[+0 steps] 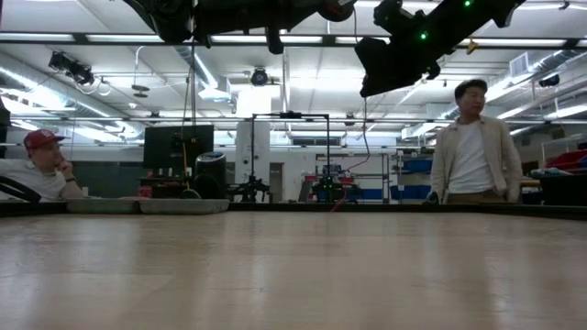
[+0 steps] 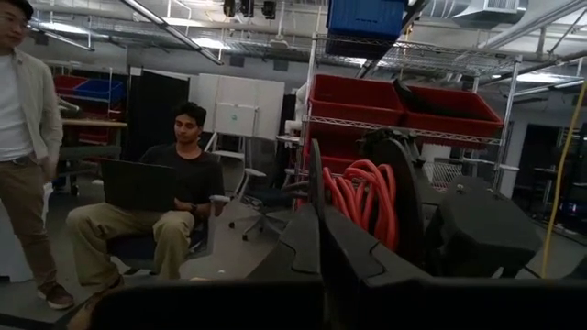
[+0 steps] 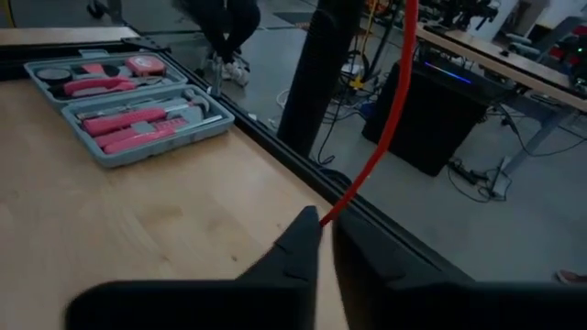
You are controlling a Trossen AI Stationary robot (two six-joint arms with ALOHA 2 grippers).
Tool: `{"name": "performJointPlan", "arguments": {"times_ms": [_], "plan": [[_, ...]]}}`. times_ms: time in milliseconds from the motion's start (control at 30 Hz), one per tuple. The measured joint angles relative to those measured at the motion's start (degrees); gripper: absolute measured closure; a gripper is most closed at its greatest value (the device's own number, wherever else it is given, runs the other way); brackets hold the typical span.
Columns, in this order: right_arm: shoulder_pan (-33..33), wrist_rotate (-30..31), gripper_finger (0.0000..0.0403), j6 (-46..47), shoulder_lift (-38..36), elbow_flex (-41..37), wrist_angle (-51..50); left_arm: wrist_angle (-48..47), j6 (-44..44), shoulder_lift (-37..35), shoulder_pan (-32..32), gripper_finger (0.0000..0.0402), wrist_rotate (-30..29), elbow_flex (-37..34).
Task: Coil cords
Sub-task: Coil the red wire onto the spool
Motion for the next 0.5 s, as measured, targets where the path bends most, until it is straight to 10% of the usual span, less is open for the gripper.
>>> {"name": "performJointPlan", "arguments": {"times_ms": [500], "plan": [[0.0, -6.2, 0.0401, -4.4, 0.6, 0.0, 11.2, 0.0, 0.3, 0.0, 0.0, 0.0401, -1.9, 0.0]]}}
